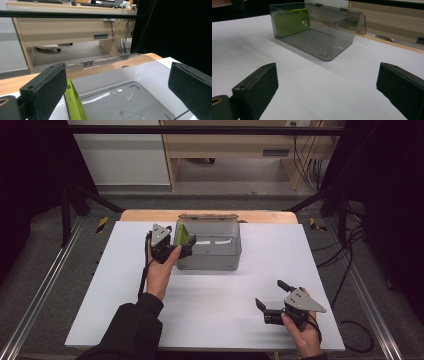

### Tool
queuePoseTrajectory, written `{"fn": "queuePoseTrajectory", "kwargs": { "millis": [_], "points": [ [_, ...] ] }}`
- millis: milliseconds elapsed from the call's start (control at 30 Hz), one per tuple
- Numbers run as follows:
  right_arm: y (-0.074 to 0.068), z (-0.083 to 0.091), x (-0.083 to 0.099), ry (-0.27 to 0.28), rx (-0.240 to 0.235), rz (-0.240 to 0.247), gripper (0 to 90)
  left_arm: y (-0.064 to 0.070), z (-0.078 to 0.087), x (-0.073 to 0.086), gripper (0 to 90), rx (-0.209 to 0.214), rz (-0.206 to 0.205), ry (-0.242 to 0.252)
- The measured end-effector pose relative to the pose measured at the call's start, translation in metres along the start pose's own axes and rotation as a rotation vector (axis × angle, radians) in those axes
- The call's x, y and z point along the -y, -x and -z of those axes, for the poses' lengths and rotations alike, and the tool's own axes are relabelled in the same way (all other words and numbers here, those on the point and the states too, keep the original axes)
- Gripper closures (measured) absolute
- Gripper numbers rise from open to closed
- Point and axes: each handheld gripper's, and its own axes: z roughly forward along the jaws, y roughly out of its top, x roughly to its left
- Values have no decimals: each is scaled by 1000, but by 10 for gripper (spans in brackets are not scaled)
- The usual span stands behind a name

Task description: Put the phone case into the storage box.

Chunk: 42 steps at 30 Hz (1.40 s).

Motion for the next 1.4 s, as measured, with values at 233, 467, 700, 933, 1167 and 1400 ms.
{"fn": "queuePoseTrajectory", "kwargs": {
  "millis": [233, 467, 700, 933, 1167, 1400],
  "points": [
    [0, 0, 0, 0, 0, -1, 41, 3, 3, 1, 14, 12, 2, 19],
    [0, 0, 0, 1, 1, 2, 41, 8, 6, 5, 13, 19, 5, 27],
    [-1, 0, 0, -1, -1, 2, 41, 14, 13, 9, 14, 31, -6, 34],
    [-1, -1, 0, -3, 0, 2, 41, 18, 18, 10, 13, 35, -25, 41],
    [-1, -1, 0, -4, -1, 2, 41, 17, 23, 8, 13, 49, -29, 46],
    [-1, -1, 0, -4, -1, 1, 41, 12, 30, 8, 13, 50, -28, 49]
  ]
}}
